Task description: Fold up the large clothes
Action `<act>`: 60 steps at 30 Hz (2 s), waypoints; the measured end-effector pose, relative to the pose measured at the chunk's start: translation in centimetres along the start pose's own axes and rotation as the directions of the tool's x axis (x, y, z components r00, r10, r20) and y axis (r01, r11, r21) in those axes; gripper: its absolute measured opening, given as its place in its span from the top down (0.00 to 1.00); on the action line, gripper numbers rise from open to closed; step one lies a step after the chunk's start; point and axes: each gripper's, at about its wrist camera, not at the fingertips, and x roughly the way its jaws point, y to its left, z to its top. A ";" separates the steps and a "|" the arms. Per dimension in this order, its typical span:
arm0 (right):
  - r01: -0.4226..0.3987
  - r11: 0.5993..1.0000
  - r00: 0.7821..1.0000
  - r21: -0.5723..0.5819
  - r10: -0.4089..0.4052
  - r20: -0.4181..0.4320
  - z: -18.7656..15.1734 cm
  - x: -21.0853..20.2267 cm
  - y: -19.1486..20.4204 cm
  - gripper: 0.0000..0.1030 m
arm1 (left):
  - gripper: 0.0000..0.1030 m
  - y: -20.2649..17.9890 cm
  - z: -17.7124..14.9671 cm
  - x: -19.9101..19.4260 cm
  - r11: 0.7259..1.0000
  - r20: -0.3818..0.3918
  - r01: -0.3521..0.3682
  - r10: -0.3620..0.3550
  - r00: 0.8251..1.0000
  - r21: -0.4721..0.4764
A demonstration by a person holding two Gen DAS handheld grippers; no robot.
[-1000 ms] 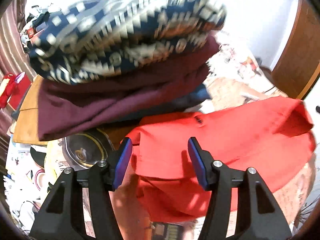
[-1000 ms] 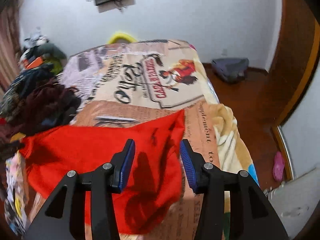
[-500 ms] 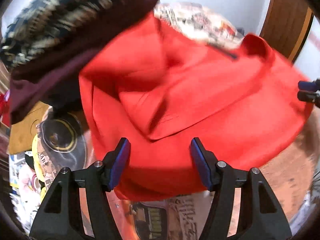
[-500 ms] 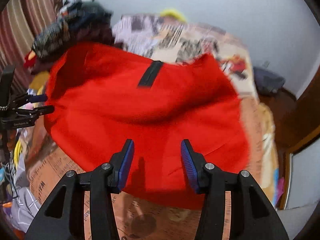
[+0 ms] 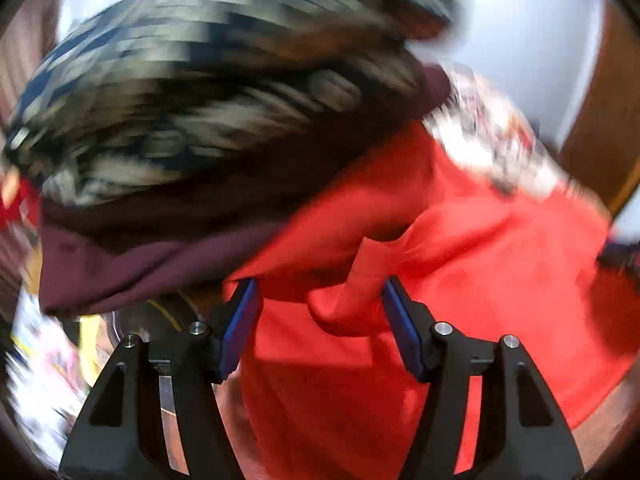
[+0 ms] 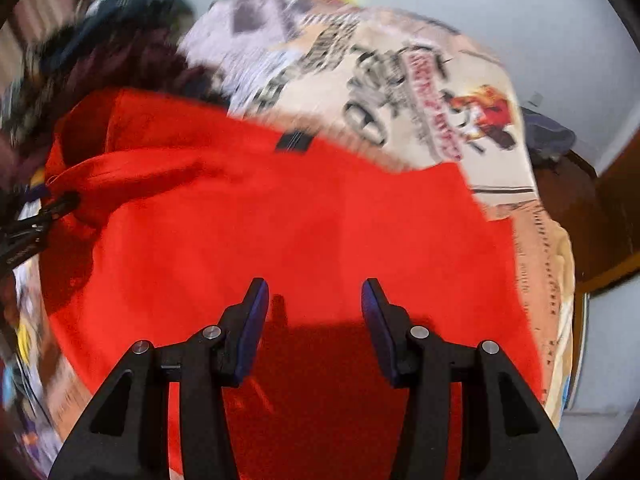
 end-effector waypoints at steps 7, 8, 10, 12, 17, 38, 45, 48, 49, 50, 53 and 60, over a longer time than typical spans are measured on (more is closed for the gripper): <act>0.072 0.992 0.996 0.102 -0.078 0.048 -4.0 -4.8 -3.7 0.57 | 0.37 4.1 -2.8 -2.6 0.996 -0.058 0.042 -0.046 0.997 -0.074; 0.085 0.990 0.995 0.115 -0.091 0.046 -4.7 -5.3 -4.3 0.57 | 0.34 4.6 -3.4 -2.7 0.995 -0.071 0.049 -0.055 0.996 -0.087; 0.092 0.985 0.994 0.143 -0.099 0.041 -5.8 -6.3 -5.3 0.57 | 0.33 6.2 -5.2 -2.5 0.987 -0.112 0.067 -0.084 0.990 -0.145; 0.092 0.979 0.995 0.181 -0.099 0.032 -7.0 -6.8 -6.4 0.56 | 0.33 7.8 -7.0 -2.1 0.974 -0.156 0.084 -0.118 0.981 -0.209; 0.015 0.947 0.999 0.320 -0.024 0.024 -9.9 -7.0 -8.8 0.56 | 0.33 9.7 -11.3 -0.9 0.932 -0.237 0.151 -0.237 0.942 -0.328; -0.127 0.907 0.989 0.401 0.082 0.126 -9.4 -3.1 -7.2 0.84 | 0.90 4.8 -11.3 2.4 0.882 -0.182 0.321 -0.398 0.899 -0.344; -0.109 0.950 0.983 0.294 0.059 0.176 -10.6 -8.6 -5.4 0.87 | 0.92 3.6 -8.3 -4.3 0.899 -0.115 0.366 -0.401 0.909 -0.241; -0.108 0.953 0.981 0.284 0.056 0.185 -12.2 -10.6 -5.2 0.87 | 0.93 3.4 -8.3 -7.1 0.905 -0.101 0.382 -0.405 0.909 -0.190; -0.103 0.953 0.982 0.285 0.052 0.182 -12.6 -10.8 -5.2 0.87 | 0.93 3.3 -8.4 -7.9 0.908 -0.106 0.384 -0.404 0.909 -0.171; -0.098 0.953 0.983 0.286 0.047 0.179 -13.0 -11.0 -5.2 0.87 | 0.93 3.4 -8.6 -8.2 0.909 -0.111 0.385 -0.404 0.908 -0.161; -0.086 0.951 0.987 0.297 0.040 0.158 -14.7 -11.3 -5.5 0.87 | 0.92 5.2 -10.2 -9.5 0.928 -0.157 0.352 -0.369 0.916 -0.123; -0.032 0.942 0.989 0.335 -0.020 0.150 -17.4 -11.5 -5.8 0.78 | 0.70 7.6 -14.0 -6.4 0.986 -0.260 0.134 -0.155 0.953 -0.098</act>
